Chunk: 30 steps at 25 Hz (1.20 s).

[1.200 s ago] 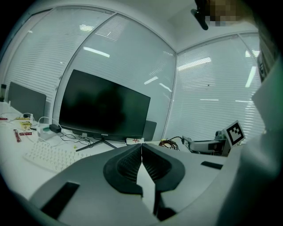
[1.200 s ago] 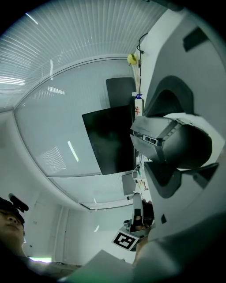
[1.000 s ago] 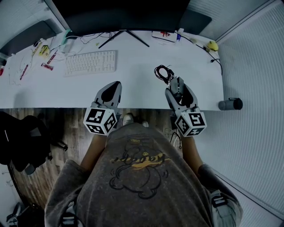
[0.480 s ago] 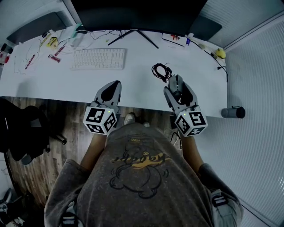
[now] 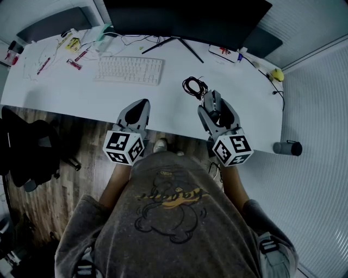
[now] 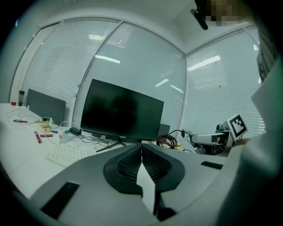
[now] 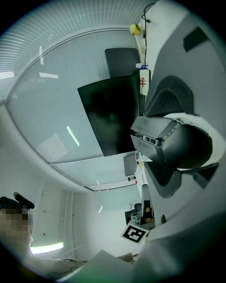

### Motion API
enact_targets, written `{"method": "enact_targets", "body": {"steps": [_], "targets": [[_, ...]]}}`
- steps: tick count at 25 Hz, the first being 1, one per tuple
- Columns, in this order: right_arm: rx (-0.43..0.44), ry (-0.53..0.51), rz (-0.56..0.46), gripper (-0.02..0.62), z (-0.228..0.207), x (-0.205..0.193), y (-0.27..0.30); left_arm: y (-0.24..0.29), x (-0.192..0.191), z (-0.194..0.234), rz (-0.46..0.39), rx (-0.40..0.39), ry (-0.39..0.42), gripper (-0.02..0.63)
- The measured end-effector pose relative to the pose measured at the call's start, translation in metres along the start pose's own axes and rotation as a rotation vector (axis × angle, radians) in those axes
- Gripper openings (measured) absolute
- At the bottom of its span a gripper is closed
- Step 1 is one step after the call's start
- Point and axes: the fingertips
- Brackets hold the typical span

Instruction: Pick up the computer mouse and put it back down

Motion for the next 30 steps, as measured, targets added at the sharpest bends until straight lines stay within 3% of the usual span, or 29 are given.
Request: {"method": "enact_targets", "body": {"steps": [12, 30], "targets": [[0.069, -0.011, 0.082, 0.318, 0.005, -0.033, 0.042, -0.001, -0.002, 0.007, 0.005, 0.018, -0.001, 0.018], [0.094, -0.026, 0.252, 0.318, -0.01, -0.104, 0.104, -0.006, -0.006, 0.026, 0.021, 0.059, -0.009, 0.018]]}}
Point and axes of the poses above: the fingertips, and each gripper's own axes: y forward along the fingers, z to its left, x out of its top, and after that the axes turned 10 degrees about x, right-handed
